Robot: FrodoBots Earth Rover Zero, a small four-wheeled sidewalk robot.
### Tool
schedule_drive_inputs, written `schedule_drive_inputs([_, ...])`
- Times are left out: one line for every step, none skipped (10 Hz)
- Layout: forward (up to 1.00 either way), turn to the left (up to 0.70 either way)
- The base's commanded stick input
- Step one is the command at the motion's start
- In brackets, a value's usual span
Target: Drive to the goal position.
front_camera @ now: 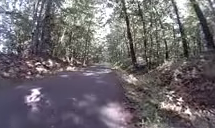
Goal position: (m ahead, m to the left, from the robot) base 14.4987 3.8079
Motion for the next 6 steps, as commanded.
schedule_drive_inputs([0.7,0.0])
schedule_drive_inputs([0.7,0.0])
schedule_drive_inputs([0.7,0.0])
schedule_drive_inputs([0.7,0.0])
schedule_drive_inputs([0.7,0.0])
schedule_drive_inputs([0.7,0.0])
